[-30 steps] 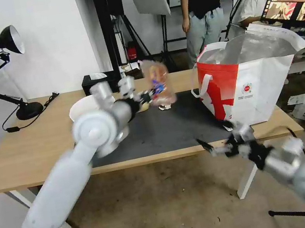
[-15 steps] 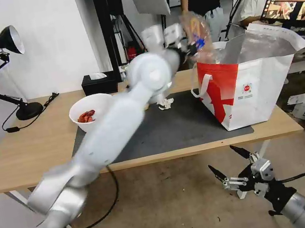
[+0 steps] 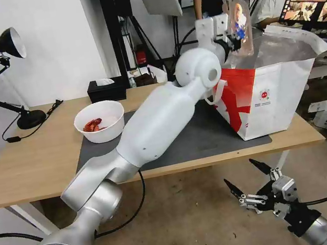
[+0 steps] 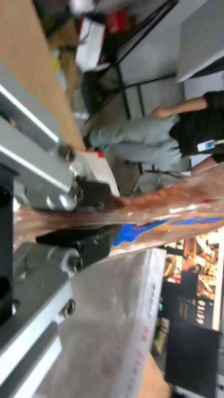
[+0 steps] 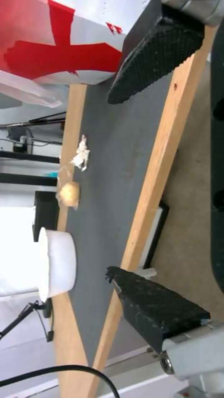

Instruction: Pick up the trash from the table and place it into the takeout bag.

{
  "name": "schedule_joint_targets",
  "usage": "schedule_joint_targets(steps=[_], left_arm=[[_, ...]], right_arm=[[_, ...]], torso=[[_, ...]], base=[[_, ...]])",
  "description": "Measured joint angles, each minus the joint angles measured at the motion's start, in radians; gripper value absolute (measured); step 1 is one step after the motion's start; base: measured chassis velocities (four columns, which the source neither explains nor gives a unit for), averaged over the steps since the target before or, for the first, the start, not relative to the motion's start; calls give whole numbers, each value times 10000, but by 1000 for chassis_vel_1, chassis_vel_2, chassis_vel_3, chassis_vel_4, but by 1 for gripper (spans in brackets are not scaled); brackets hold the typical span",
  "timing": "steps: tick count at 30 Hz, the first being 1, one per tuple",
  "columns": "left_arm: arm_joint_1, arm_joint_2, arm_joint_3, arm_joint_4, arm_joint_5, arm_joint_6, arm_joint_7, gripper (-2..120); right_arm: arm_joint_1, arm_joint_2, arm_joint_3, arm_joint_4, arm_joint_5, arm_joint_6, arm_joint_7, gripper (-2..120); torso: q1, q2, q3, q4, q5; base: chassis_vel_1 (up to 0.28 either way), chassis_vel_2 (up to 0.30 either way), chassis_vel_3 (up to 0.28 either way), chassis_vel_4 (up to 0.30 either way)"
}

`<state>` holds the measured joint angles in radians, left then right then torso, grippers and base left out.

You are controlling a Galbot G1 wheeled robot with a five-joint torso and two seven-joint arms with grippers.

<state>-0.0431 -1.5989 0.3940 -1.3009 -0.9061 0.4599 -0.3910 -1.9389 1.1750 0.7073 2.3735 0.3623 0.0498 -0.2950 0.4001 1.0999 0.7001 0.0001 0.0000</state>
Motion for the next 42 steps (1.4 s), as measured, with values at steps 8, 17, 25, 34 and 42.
schedule_joint_targets(steps=[8, 17, 25, 34, 42], left_arm=[[-98, 114, 62, -43, 335, -53, 254, 38], [95, 800, -271, -1073, -120, -285, -42, 71], [1766, 3562, -1277, -3730, -357, -1097, -498, 97], [5177, 6501, -3780, -6504, 428, -2236, -548, 100], [10116, 7497, -6892, -8900, 1258, -2753, -337, 100]], right_arm=[[92, 110, -101, 69, 0, -27, 37, 100], [233, 62, -109, 129, 40, -124, 230, 100], [869, -176, -139, 31, 434, -436, 769, 100], [1542, -348, 92, -333, 1026, -494, 1479, 100], [1711, -295, 172, -458, 1105, -479, 1548, 100]], torso=[[0, 0, 0, 0, 0], [0, 0, -1, -4, -1], [0, 0, 0, 5, -5], [0, 1, -1, -5, -7], [-3, 2, -3, -1, -3]], base=[[0, 0, 0, 0], [0, 0, 0, 0], [0, 0, 0, 0], [0, 0, 0, 0], [0, 0, 0, 0]])
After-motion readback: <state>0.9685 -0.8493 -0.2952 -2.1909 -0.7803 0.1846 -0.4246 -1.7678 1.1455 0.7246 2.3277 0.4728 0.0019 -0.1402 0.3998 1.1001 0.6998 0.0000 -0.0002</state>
